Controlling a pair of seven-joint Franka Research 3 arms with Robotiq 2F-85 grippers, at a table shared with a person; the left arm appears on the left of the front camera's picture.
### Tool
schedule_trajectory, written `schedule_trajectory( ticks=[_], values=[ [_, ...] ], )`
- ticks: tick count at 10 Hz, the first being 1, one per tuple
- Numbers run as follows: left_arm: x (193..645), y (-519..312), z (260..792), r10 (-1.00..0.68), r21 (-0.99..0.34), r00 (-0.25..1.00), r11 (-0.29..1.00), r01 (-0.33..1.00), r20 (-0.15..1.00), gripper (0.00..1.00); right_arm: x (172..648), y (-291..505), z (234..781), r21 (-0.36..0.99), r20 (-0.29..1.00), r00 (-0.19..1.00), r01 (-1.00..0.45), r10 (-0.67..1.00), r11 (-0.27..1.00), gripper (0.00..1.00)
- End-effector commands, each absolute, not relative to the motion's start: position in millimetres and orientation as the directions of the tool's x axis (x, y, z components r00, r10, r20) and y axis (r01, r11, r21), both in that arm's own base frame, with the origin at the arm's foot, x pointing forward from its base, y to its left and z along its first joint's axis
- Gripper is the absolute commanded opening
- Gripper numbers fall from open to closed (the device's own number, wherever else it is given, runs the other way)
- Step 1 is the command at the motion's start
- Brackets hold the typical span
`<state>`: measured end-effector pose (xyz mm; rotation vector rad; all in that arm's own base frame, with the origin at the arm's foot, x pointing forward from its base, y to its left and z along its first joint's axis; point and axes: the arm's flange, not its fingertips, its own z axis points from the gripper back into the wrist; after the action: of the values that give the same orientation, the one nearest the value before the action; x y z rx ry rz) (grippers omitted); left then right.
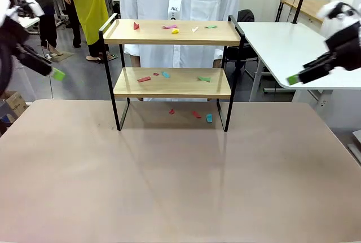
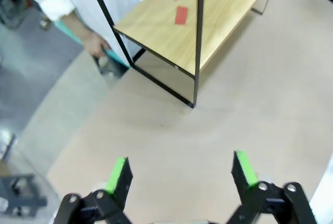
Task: Clean the shelf.
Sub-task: Pick up the Duster handed by the human.
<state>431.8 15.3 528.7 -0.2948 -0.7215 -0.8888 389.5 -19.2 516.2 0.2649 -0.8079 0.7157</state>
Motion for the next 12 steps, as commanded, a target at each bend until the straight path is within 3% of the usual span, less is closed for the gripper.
schedule_trajectory(
  ticks=[1, 4, 5, 9, 11, 12],
  values=[
    [469.3, 60.7, 502.5, -0.595, 0.01, 0.345, 0.511, 0.859, 0.726, 1.0, 410.2, -68.1, 496.0, -0.035, 0.784, 0.397, -0.74, 0.477, 0.672, 1.0],
    [476.6, 89.9, 474.7, -0.545, -0.021, 0.341, 0.509, 0.861, 0.766, 1.0, 404.0, -105.4, 472.3, -0.027, 0.849, 0.326, -0.759, 0.415, 0.651, 1.0],
    [455.5, 85.1, 490.1, -0.565, 0.017, 0.333, 0.525, 0.851, 0.755, 1.0, 396.8, -102.9, 481.4, -0.044, 0.794, 0.401, -0.71, 0.456, 0.702, 1.0],
    [459.5, 87.9, 483.2, -0.57, 0.006, 0.352, 0.53, 0.848, 0.742, 1.0, 397.3, -104.7, 477.1, -0.044, 0.801, 0.393, -0.712, 0.45, 0.701, 1.0],
    [485.8, 104.1, 470.1, -0.5, -0.031, 0.328, 0.512, 0.858, 0.802, 1.0, 425.4, -143.6, 461.2, -0.042, 0.842, 0.333, -0.743, 0.424, 0.668, 1.0],
    [493.0, 111.3, 463.0, -0.452, -0.063, 0.284, 0.444, 0.894, 0.846, 1.0, 437.3, -155.3, 453.8, -0.038, 0.855, 0.313, -0.758, 0.414, 0.651, 1.0]
  ],
)
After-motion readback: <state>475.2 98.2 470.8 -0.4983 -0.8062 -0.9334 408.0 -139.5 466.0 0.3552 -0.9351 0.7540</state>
